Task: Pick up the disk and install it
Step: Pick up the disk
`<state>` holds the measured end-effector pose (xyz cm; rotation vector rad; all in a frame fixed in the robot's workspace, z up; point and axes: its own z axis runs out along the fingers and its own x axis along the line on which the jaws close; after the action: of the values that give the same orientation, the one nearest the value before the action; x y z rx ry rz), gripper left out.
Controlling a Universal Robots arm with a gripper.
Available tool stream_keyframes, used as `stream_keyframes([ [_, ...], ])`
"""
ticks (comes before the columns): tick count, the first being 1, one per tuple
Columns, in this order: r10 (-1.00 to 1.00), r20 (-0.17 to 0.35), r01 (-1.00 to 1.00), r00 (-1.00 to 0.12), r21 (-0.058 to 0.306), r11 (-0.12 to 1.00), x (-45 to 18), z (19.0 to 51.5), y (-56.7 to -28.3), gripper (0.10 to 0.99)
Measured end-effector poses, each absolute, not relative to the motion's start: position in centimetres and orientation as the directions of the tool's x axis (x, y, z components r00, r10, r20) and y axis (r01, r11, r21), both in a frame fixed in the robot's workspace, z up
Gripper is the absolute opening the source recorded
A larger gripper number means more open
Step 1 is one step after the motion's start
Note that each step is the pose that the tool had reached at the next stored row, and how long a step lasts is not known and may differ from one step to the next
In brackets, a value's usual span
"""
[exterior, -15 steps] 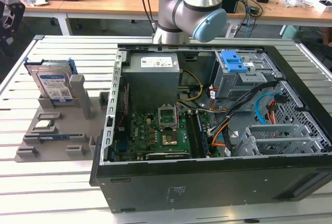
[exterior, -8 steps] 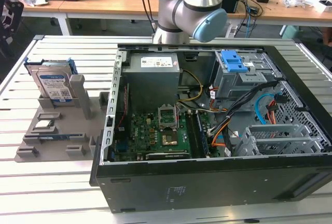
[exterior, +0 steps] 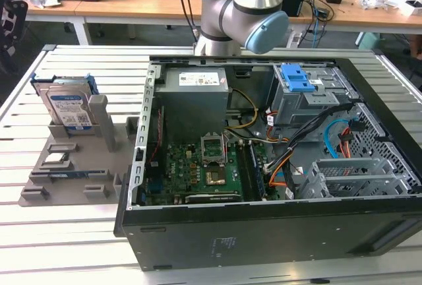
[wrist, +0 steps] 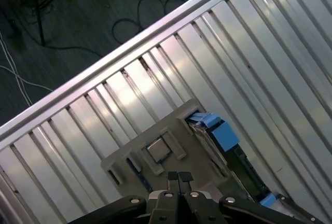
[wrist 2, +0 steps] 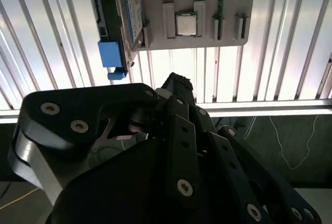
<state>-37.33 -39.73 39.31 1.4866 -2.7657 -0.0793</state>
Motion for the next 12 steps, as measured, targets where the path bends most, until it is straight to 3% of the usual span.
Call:
stream_keyframes([
  [12, -0.915, -0.023, -0.915, -0.403, 0.045, 0.402, -37.33, 39.31, -39.73, 0.106],
])
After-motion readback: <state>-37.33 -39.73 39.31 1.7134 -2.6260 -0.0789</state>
